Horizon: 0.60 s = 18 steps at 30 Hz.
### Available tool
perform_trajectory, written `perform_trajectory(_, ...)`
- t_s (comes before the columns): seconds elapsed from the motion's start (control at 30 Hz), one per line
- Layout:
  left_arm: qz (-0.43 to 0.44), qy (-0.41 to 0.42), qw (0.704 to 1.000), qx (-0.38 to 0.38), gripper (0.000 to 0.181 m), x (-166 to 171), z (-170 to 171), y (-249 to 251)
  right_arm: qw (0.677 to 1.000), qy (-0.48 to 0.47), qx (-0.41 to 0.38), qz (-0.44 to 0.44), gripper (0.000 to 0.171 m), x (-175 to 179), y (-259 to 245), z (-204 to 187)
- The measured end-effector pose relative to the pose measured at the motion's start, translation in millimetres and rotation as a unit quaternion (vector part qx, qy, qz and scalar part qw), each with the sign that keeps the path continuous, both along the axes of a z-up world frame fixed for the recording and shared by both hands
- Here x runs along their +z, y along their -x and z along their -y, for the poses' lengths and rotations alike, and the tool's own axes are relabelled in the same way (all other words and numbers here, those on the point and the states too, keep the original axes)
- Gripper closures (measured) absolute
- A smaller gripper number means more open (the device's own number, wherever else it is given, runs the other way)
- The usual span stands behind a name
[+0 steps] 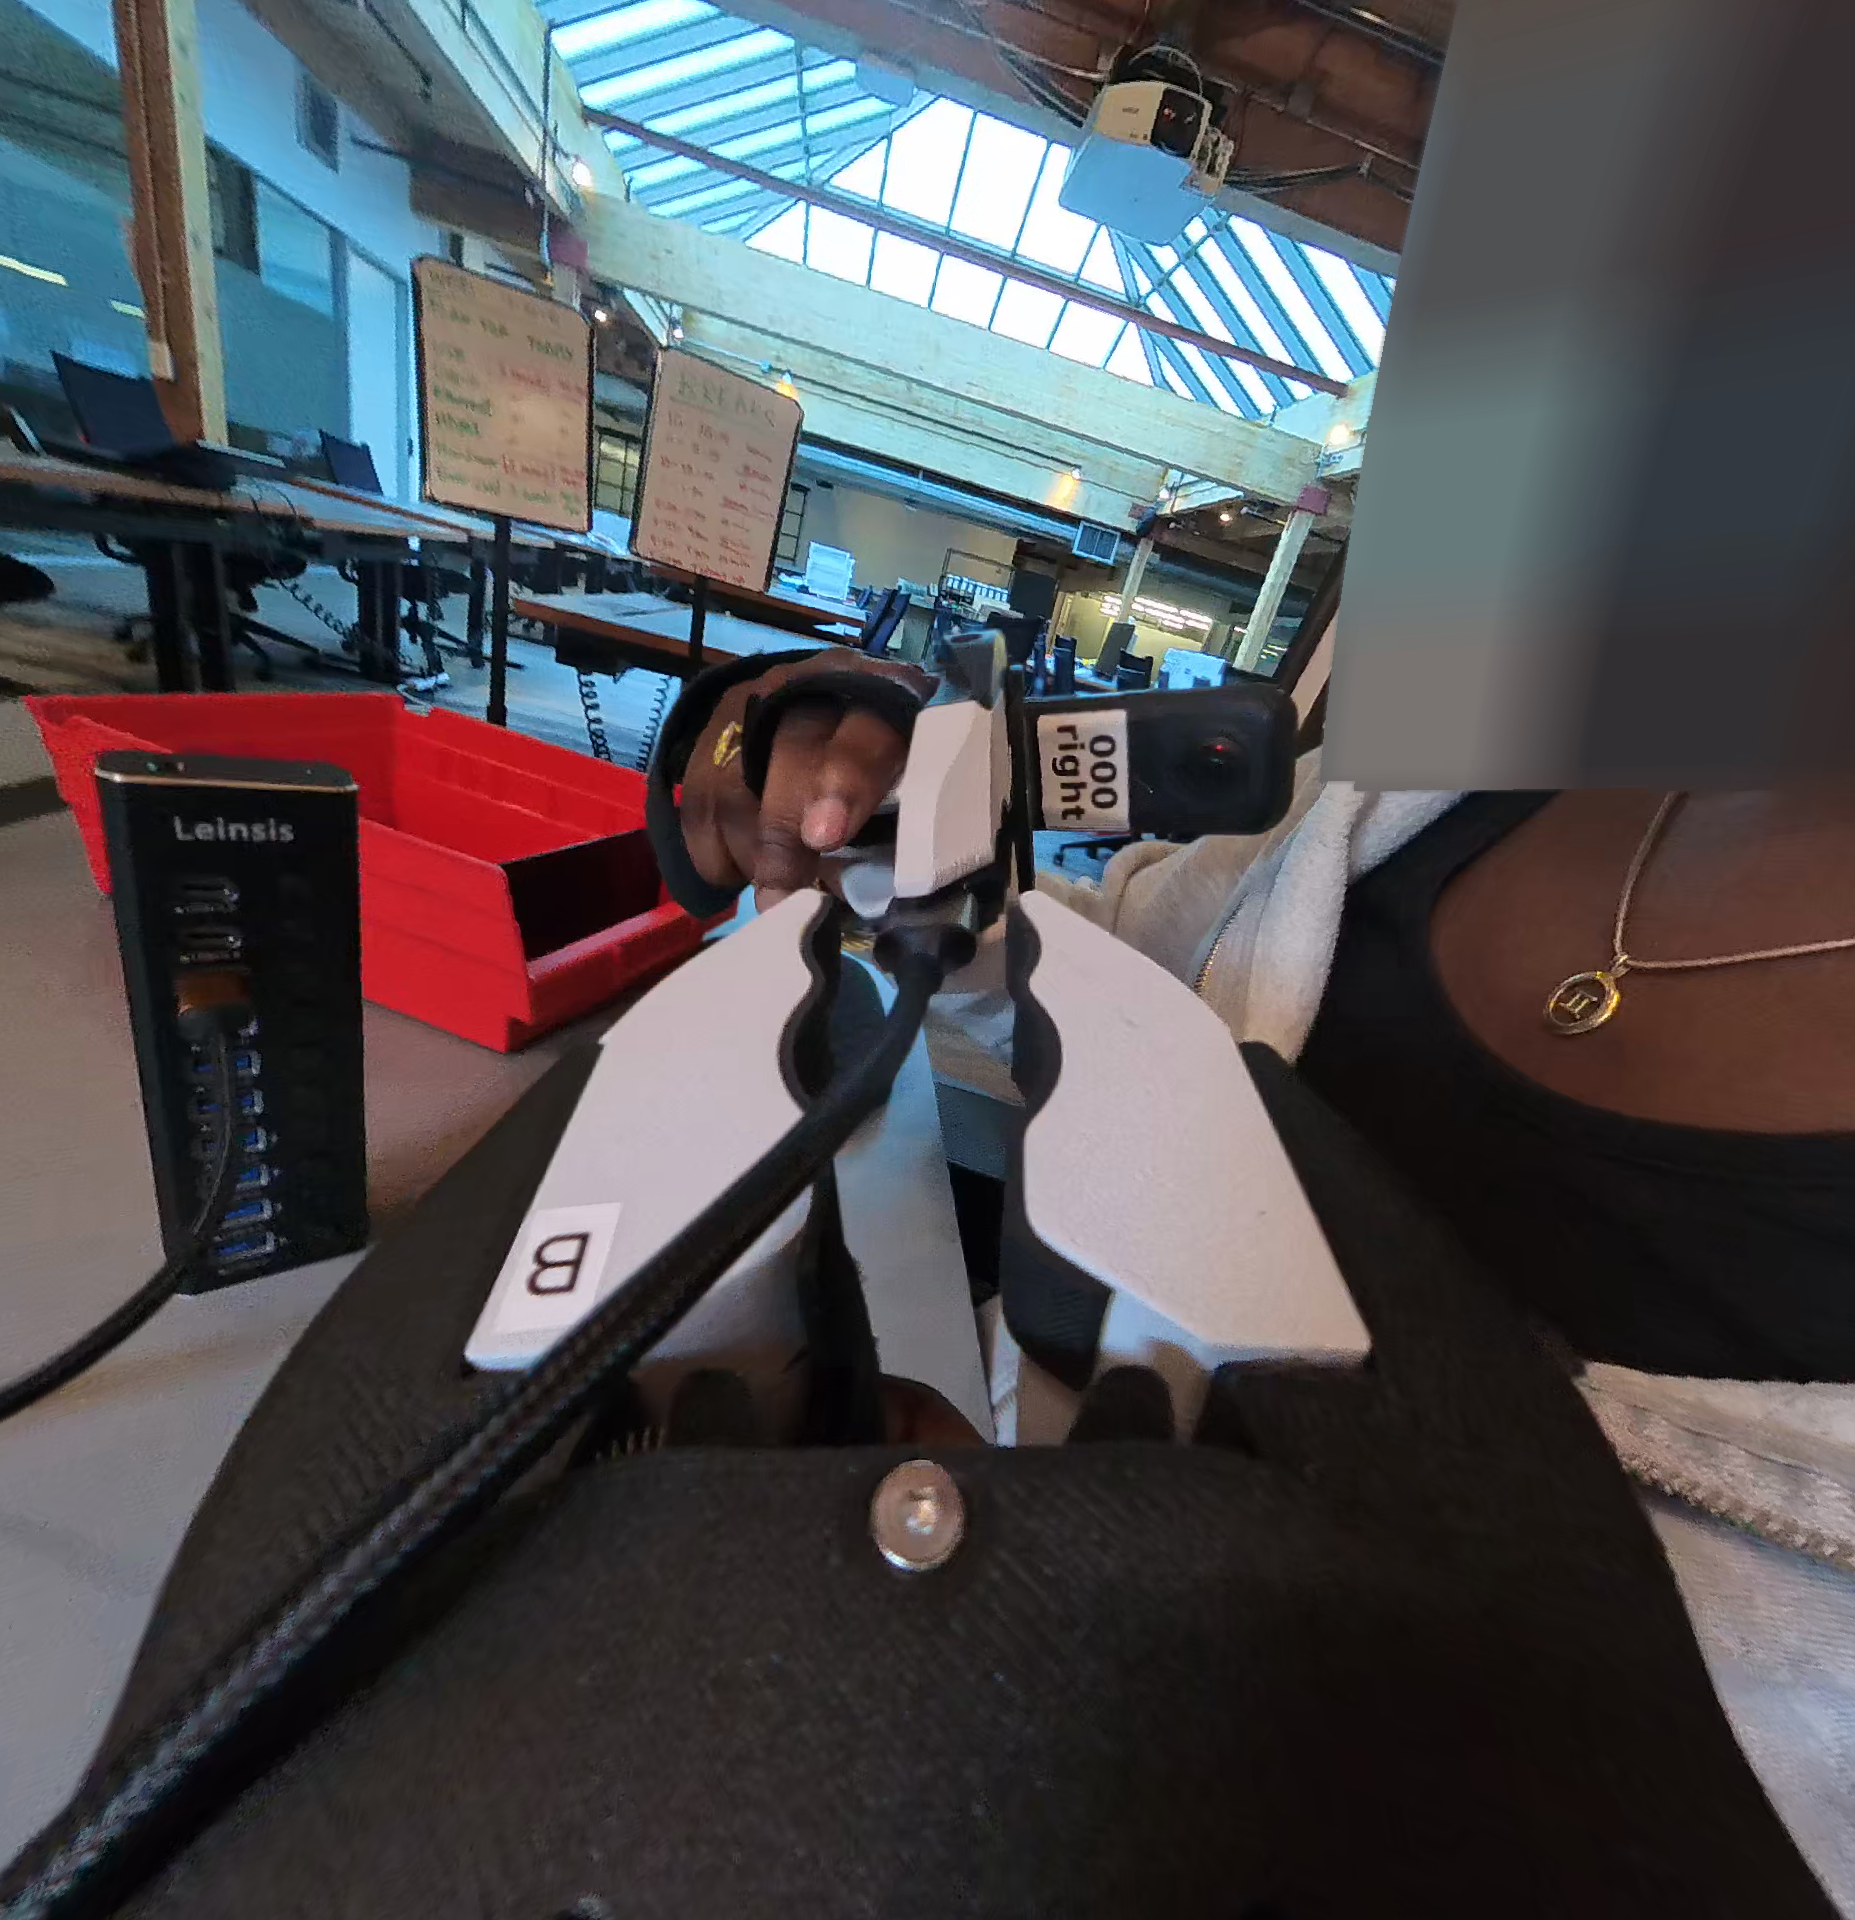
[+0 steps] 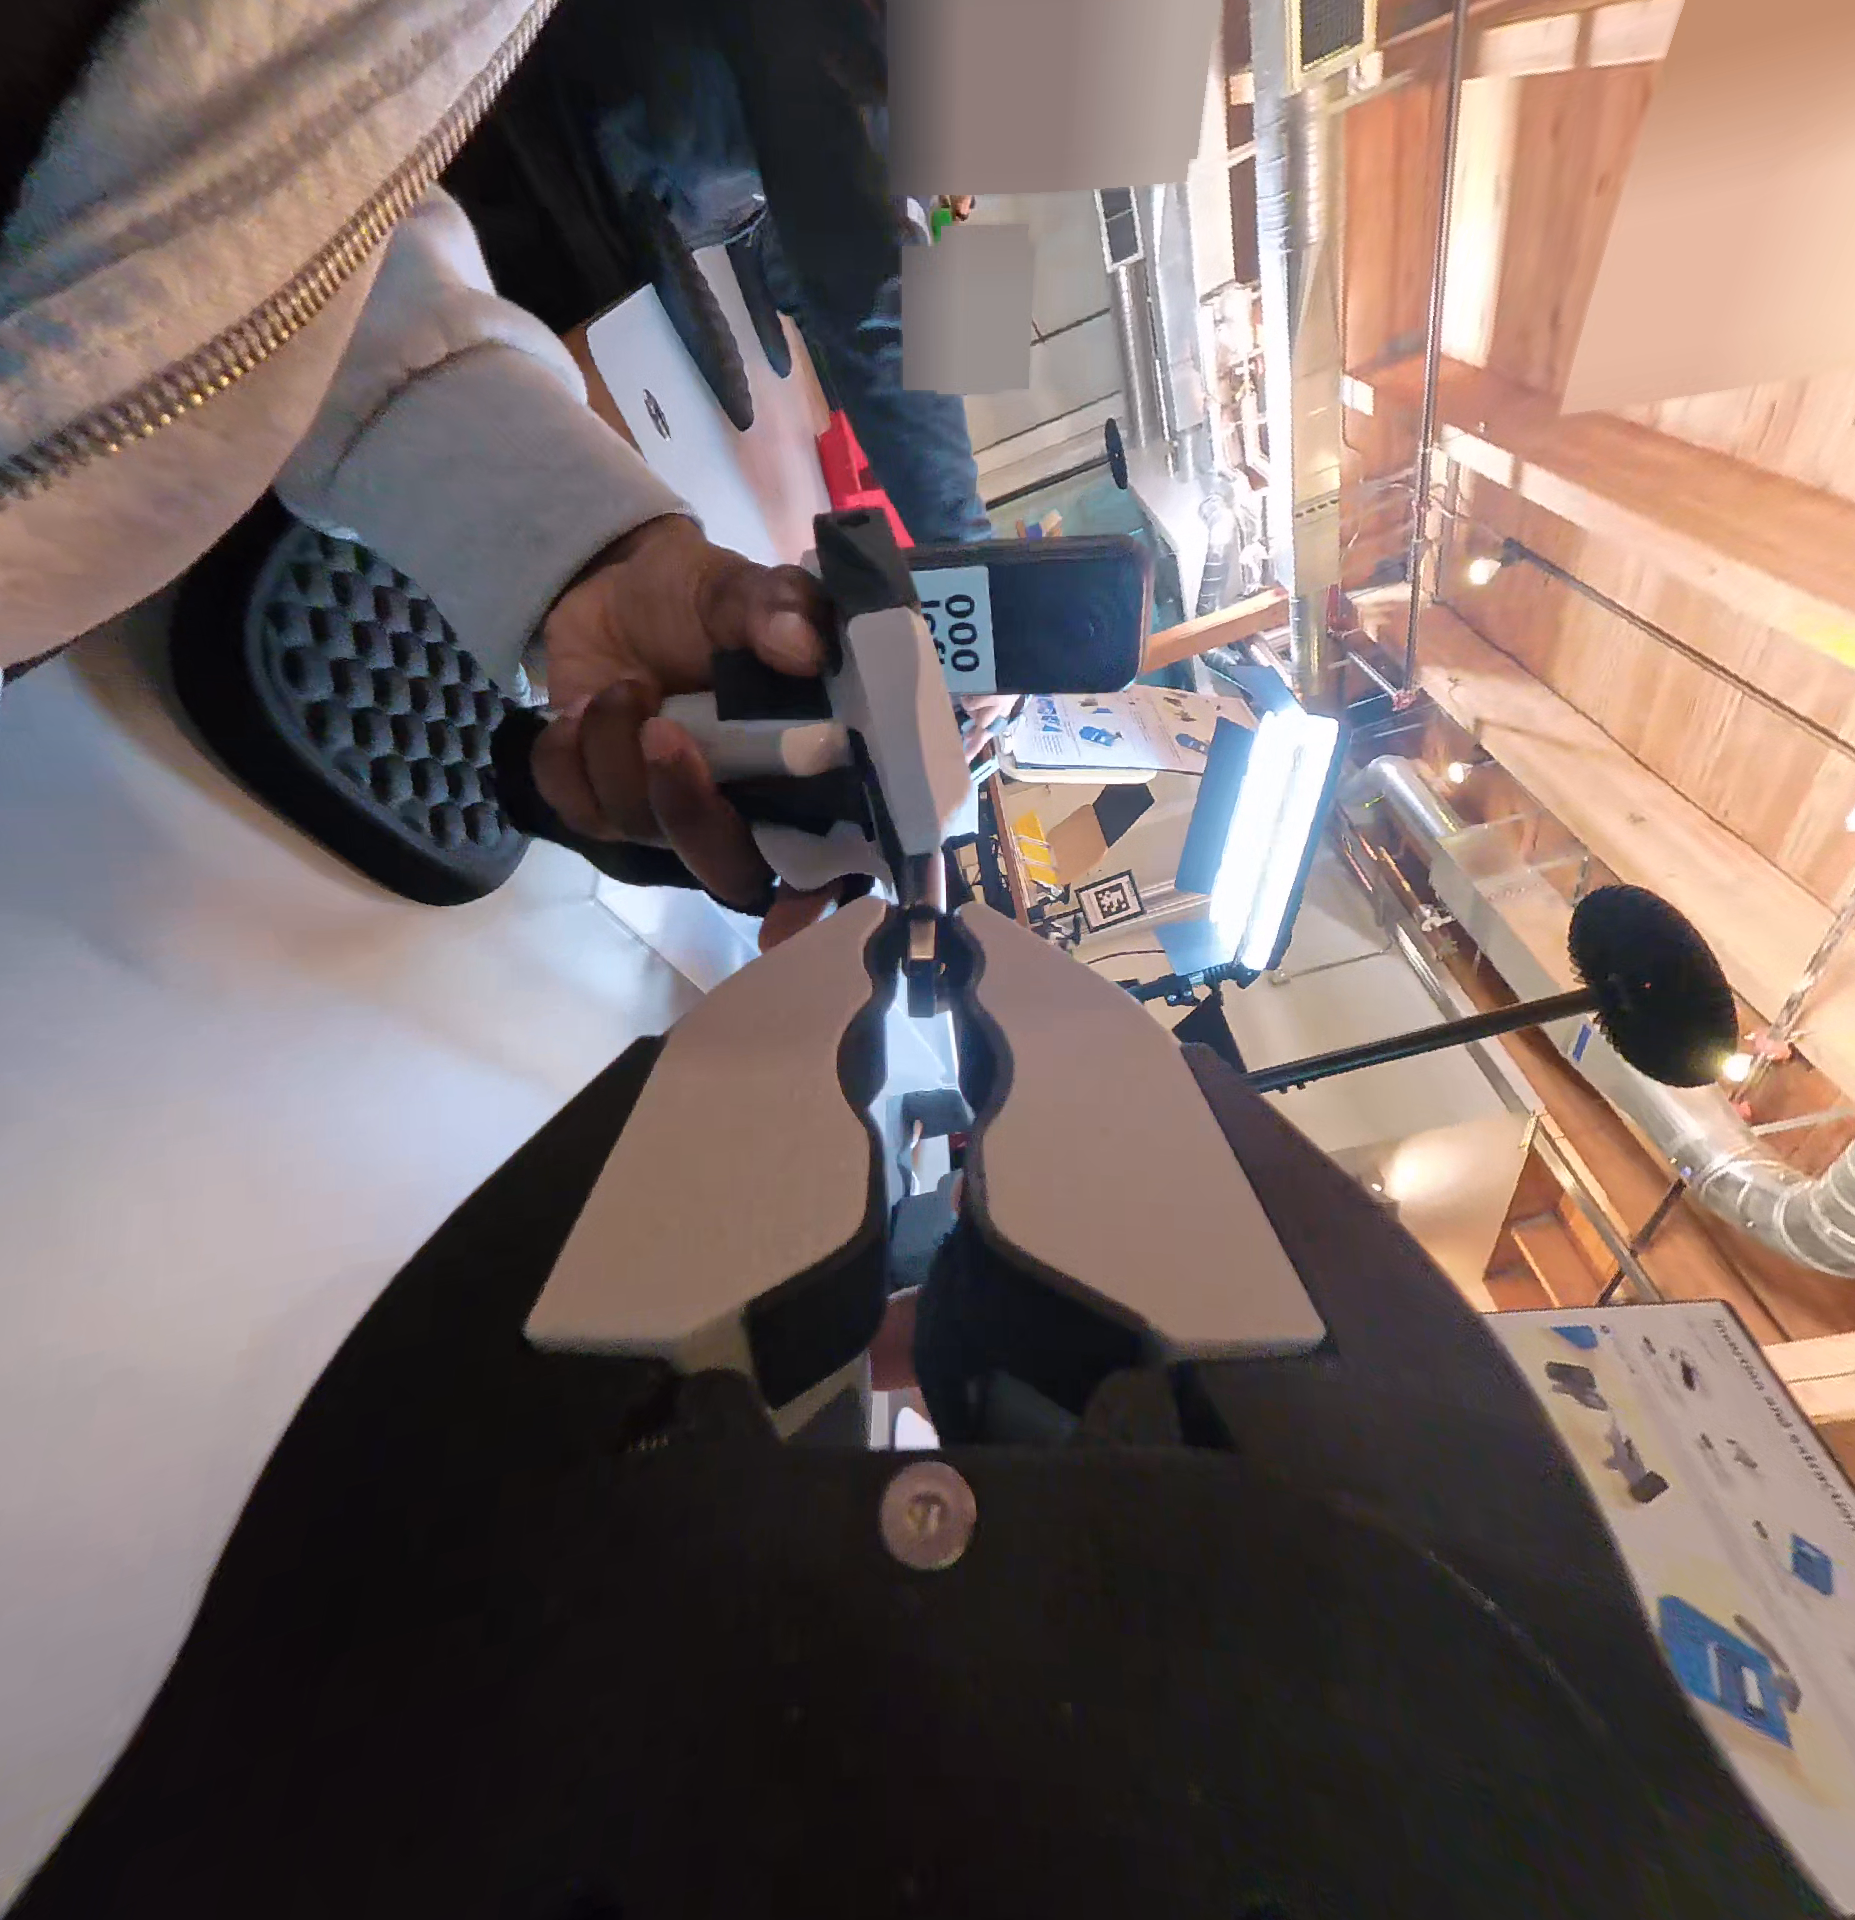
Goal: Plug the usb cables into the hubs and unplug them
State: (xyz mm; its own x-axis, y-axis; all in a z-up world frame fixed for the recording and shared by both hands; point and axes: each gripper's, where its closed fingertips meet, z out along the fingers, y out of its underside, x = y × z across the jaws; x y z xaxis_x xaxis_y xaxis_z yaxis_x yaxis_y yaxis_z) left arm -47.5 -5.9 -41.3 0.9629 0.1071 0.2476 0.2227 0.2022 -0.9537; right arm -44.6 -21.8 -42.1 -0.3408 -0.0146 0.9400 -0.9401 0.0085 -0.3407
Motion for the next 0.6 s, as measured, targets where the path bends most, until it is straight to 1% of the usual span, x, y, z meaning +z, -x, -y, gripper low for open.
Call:
perform_trajectory(0.07,0.005,0.010,1.000,0.000,0.153,-2.7,-1.7,0.6,1.000,0.002,-0.006,-0.020,0.163,-0.9,1.2,1.9)
perform_trajectory(0.17,0.001,0.018,1.000,0.014,0.162,-3.4,-0.9,4.1,0.998,0.006,-0.018,-0.063,0.164,-0.9,4.4,2.2)
perform_trajectory(0.23,0.003,0.019,1.000,0.013,0.162,-3.4,-0.4,4.6,0.997,0.005,-0.019,-0.075,0.164,-1.0,4.9,2.1)
perform_trajectory(0.43,0.003,0.033,0.999,0.017,0.162,-5.8,-1.8,5.5,0.998,0.002,-0.011,-0.068,0.164,-0.6,6.0,1.1)
perform_trajectory(0.53,-0.010,0.044,0.999,0.023,0.163,-6.9,-2.5,5.4,0.999,0.005,-0.005,-0.045,0.163,-0.9,5.5,0.4)
perform_trajectory(0.6,-0.023,0.049,0.997,0.047,0.163,-7.4,-2.5,10.4,1.000,0.008,-0.022,-0.016,0.163,-1.7,10.6,0.0)
